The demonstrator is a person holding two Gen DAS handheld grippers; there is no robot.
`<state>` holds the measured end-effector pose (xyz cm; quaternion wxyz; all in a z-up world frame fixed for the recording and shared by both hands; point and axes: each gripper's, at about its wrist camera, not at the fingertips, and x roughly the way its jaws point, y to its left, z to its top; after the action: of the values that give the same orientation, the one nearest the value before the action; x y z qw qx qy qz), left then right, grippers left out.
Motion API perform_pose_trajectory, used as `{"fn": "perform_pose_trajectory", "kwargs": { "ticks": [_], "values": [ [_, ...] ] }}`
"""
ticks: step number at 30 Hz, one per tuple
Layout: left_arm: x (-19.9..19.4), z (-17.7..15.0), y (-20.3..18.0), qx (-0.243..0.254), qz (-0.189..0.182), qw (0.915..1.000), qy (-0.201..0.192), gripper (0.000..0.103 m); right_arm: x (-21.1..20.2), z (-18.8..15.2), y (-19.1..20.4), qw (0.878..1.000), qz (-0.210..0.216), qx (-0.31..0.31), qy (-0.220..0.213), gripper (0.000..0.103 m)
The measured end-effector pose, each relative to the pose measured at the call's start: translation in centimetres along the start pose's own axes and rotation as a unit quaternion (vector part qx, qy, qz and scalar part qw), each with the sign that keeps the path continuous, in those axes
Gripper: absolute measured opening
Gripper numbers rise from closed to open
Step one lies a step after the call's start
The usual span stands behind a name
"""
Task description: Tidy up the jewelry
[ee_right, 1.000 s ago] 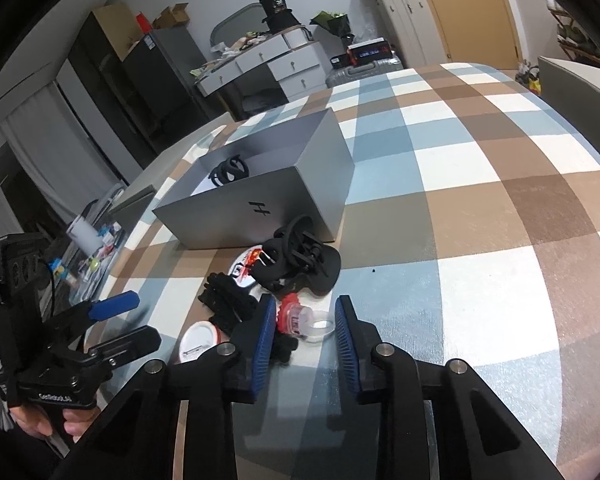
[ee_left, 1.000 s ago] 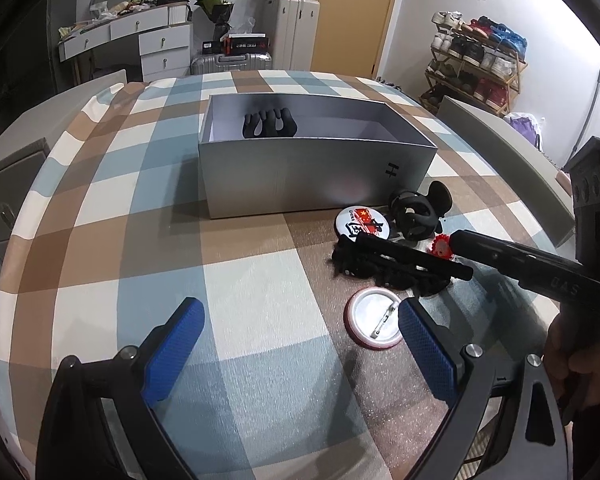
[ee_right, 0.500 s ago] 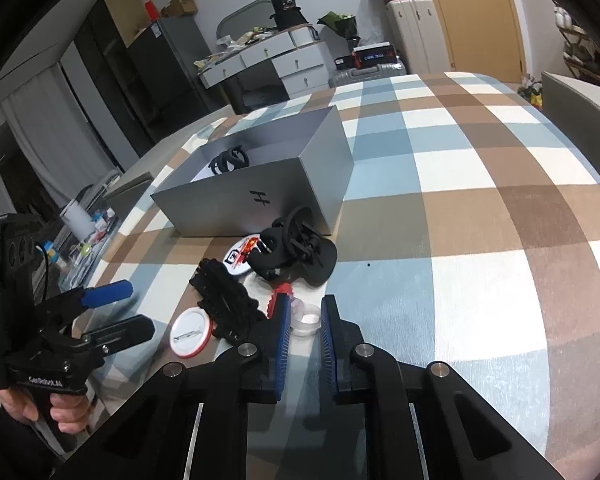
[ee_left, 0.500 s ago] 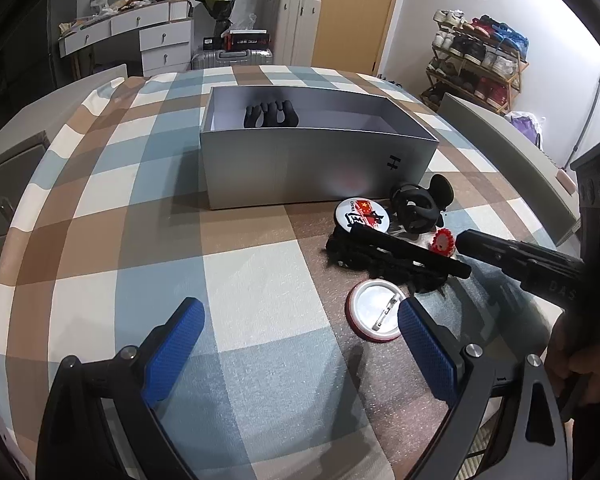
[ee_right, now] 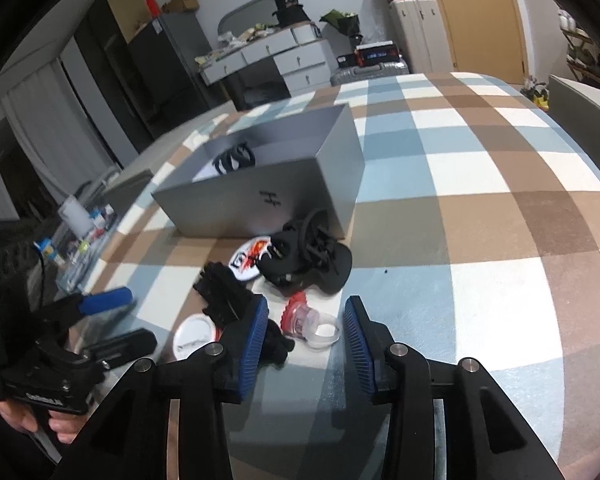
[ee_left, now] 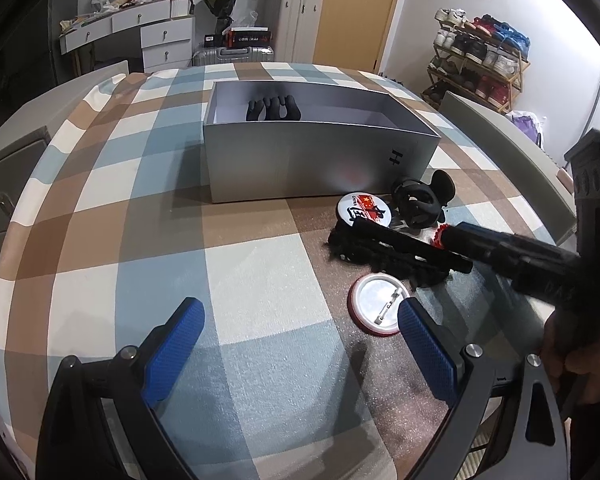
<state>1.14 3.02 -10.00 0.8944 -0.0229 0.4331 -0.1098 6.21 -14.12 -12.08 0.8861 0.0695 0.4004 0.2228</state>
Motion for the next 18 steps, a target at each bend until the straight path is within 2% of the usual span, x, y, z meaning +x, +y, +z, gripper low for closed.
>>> {"fn": "perform_pose_trajectory", "kwargs": {
  "ticks": [2, 5, 9, 15, 18],
  "values": [
    [0.1, 0.0, 0.0, -0.001, -0.001, 1.0000, 0.001, 0.095, 0.0, -0.1, 0.3, 1.000, -0.013, -0.012, -0.002, 0.040],
    [0.2, 0.1, -0.1, 0.001, -0.001, 1.0000, 0.004, 0.095, 0.0, -0.3, 0.6, 0.999, -0.030, -0.028, 0.001, 0.030],
    [0.2, 0.2, -0.4, 0.005, -0.010, 0.9999, 0.004, 0.095, -0.3, -0.8, 1.0, 0.998, -0.035, -0.048, -0.005, 0.029],
    [0.7, 0.5, -1.3, 0.027, -0.026, 0.9992, 0.013, 0.095, -1.7, -0.9, 0.1, 0.998, -0.029, -0.033, -0.036, 0.029],
    [1.0, 0.8, -2.1, 0.051, -0.008, 0.9985, 0.017, 0.095, -2.6, -0.8, -0.6, 0.998, -0.027, -0.022, -0.048, 0.029]
  ]
}}
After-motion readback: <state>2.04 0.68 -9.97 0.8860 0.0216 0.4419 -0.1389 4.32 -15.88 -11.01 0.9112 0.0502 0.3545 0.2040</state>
